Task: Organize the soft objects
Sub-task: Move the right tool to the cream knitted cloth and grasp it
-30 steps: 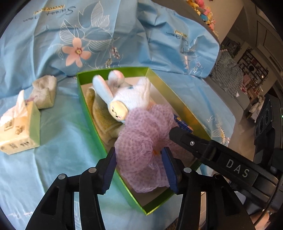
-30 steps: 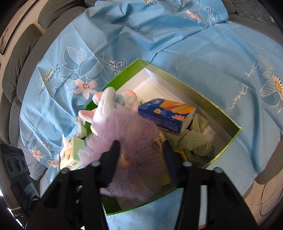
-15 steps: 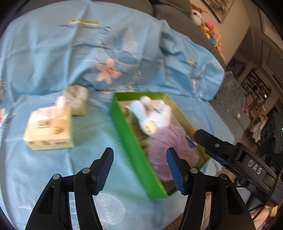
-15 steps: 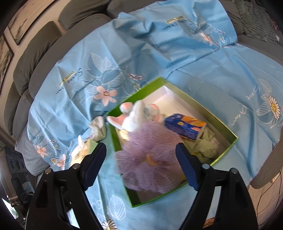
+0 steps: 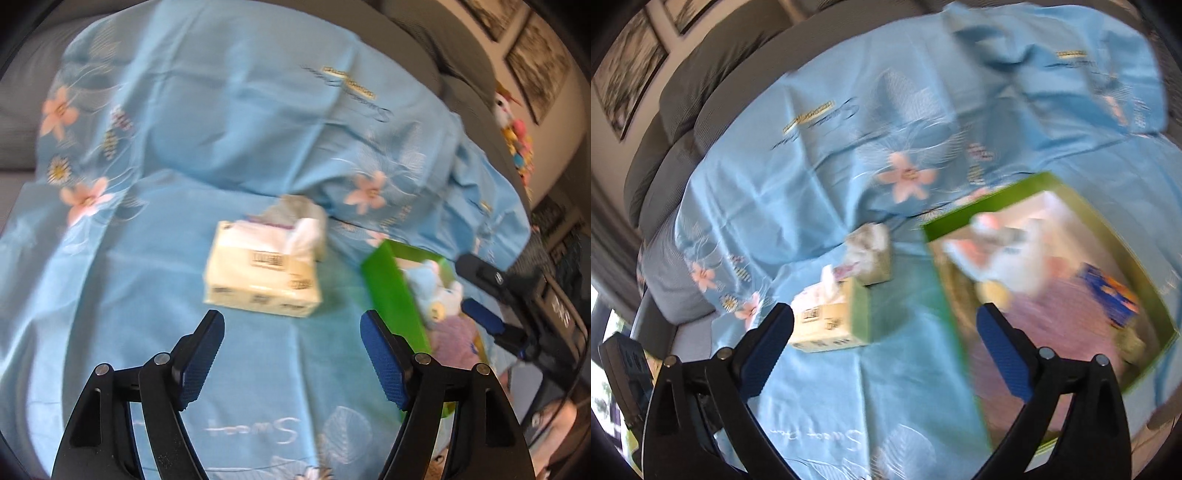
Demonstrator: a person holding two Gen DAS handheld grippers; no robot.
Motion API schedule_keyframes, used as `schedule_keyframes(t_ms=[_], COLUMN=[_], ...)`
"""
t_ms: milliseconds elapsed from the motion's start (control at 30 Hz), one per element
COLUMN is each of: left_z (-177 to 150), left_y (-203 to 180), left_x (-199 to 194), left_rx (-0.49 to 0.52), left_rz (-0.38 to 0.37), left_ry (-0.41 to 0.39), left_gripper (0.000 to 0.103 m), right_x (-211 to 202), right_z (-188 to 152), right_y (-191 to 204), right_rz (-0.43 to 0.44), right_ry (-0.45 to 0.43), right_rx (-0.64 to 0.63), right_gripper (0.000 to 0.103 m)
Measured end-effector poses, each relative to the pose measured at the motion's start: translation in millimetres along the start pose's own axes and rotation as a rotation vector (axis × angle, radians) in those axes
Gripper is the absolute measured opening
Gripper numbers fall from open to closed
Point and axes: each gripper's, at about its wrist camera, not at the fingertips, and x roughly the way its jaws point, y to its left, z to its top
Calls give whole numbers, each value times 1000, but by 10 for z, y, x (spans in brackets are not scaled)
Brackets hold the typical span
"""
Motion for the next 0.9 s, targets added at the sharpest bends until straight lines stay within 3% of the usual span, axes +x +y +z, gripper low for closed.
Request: schedule_keyframes(t_ms=[100,233,433,767,833,867,900], left_z=[19,9,-20,-55,-59,-61,-65], left_y=[171,344,466,534,533,533,534], left_x=[30,101,256,466,486,493,497], left_rx=[-28,-50,-56,-37,-31,-28,-27], left_rz=[19,33,49,80,86,87,89], left_ry=[5,19,52,92,96,98,99], left_gripper=[77,77,77,77,77,77,77], right_x=[405,902,1598,2364,2379,2374,2379], right_z=[121,234,367,437,440,444,444], right_y=[159,252,267,104,113,136,159], right_rz=[21,-16,-68,-164,-176,-185,-183], right_ry=[69,139,246,352,333,319,315], right_rx=[-17,-12,-5,42,25,7,-9], right_gripper=[99,96,83,71,65,50,28])
